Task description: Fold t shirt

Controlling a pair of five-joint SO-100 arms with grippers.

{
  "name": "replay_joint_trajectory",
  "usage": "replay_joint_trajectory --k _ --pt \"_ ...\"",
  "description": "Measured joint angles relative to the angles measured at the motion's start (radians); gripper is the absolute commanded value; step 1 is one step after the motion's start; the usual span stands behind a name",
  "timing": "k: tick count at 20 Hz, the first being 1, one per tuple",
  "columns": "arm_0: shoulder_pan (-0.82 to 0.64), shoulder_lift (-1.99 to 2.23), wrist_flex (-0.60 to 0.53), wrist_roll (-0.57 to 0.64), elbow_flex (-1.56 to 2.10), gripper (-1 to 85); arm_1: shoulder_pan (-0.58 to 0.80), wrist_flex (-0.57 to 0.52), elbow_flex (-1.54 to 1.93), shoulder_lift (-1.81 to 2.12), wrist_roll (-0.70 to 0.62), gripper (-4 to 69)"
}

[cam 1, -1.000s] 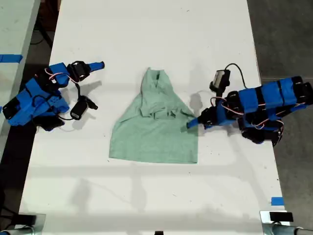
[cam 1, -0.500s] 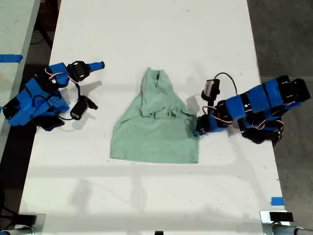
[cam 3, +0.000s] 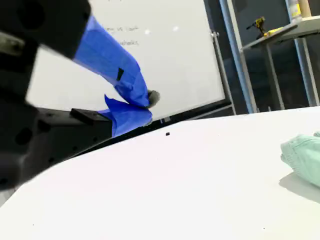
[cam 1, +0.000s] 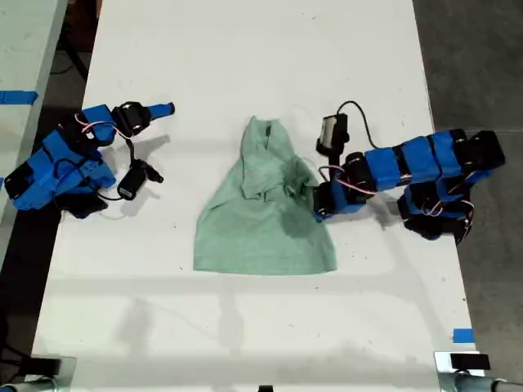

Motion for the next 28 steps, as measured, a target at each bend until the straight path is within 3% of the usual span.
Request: replay_joint_trajectory --k 4,7,9,12,15,16,18,19,21,25,28 --pt "0.000 0.000 0.000 0.000 0.000 -0.3 -0.006 0.089 -0.505 -0.413 -0.112 0.1" --pt "0.000 0.000 0.000 0.000 0.000 -0.3 0.002 0.048 -0.568 -0.480 -0.172 2.9" --pt "0.000 0.000 0.000 0.000 0.000 -0.3 0.021 -0.023 -0.568 -0.486 -0.230 31.9" --pt "0.000 0.000 0.000 0.000 0.000 -0.3 0.029 -0.046 -0.568 -0.485 -0.256 36.1" --pt "0.000 0.000 0.000 0.000 0.000 -0.3 0.029 0.000 -0.548 -0.423 -0.247 31.6" --pt "0.000 0.000 0.000 0.000 0.000 -0.3 0.034 0.035 -0.506 -0.371 -0.232 26.5" --pt "0.000 0.000 0.000 0.000 0.000 -0.3 0.060 0.129 -0.390 -0.244 -0.187 7.9" --pt "0.000 0.000 0.000 0.000 0.000 -0.3 0.086 0.146 -0.290 -0.153 -0.172 2.2" --pt "0.000 0.000 0.000 0.000 0.000 -0.3 0.156 0.097 -0.005 0.078 -0.173 2.1" --pt "0.000 0.000 0.000 0.000 0.000 -0.3 0.345 -0.164 0.749 0.723 -0.344 2.5" --pt "0.000 0.000 0.000 0.000 0.000 -0.3 0.423 -0.196 1.302 1.361 -0.476 2.2"
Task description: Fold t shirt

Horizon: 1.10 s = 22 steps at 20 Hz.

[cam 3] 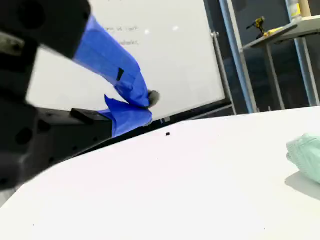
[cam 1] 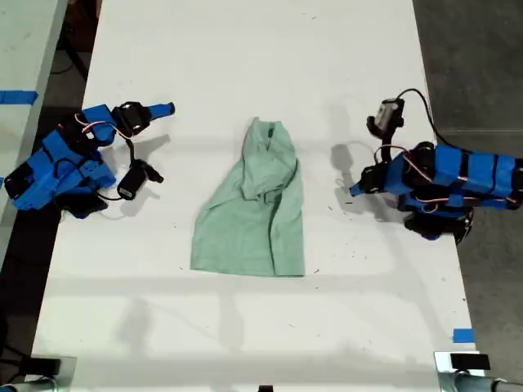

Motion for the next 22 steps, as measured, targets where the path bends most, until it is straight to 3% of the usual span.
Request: replay_joint_trajectory --k 2,4,22 --pt "0.000 0.000 0.000 0.000 0.000 -0.3 -0.008 0.020 0.161 0.307 -0.021 2.2" --pt "-0.002 0.000 0.003 -0.003 0.000 -0.3 0.000 0.018 0.173 0.376 -0.025 2.2" --pt "0.000 0.000 0.005 -0.005 0.000 -0.3 0.029 0.018 0.189 0.399 -0.031 2.2"
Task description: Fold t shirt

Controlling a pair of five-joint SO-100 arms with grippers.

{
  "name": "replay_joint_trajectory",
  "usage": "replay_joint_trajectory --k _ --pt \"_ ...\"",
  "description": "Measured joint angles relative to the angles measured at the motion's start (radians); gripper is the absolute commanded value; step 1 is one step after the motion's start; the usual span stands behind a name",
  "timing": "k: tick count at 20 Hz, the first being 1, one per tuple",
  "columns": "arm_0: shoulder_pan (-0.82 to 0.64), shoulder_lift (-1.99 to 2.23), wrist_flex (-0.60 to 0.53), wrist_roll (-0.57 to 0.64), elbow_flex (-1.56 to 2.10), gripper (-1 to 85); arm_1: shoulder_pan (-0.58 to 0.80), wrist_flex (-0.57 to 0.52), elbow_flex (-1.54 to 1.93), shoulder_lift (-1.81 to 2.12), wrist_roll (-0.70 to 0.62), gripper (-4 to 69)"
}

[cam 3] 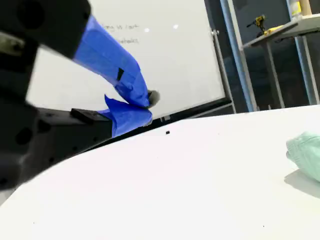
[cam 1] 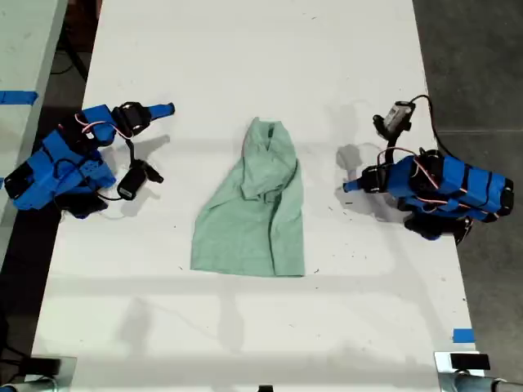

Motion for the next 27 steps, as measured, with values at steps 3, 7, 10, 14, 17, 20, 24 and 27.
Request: replay_joint_trajectory --k 3,7,10,14,17,20,24,27 --pt "0.000 0.000 0.000 0.000 0.000 -0.3 -0.002 0.000 0.000 0.000 -0.017 2.0" --pt "0.000 0.000 0.000 0.000 0.000 -0.3 0.003 0.043 0.002 0.000 -0.051 -0.9" --pt "0.000 0.000 0.000 0.000 0.000 -0.3 -0.008 0.057 0.003 0.000 -0.041 -1.1" --pt "0.000 0.000 0.000 0.000 0.000 -0.3 -0.025 0.057 0.003 0.000 -0.041 -1.6" --pt "0.000 0.000 0.000 0.000 0.000 -0.3 -0.025 0.057 0.003 0.000 -0.041 -1.6" --pt "0.000 0.000 0.000 0.000 0.000 -0.3 -0.025 0.057 0.003 0.000 -0.041 -1.6" --pt "0.000 0.000 0.000 0.000 0.000 -0.3 -0.025 0.057 0.003 0.000 -0.041 -1.7" --pt "0.000 0.000 0.000 0.000 0.000 -0.3 -0.025 0.057 0.003 0.000 -0.041 -1.7"
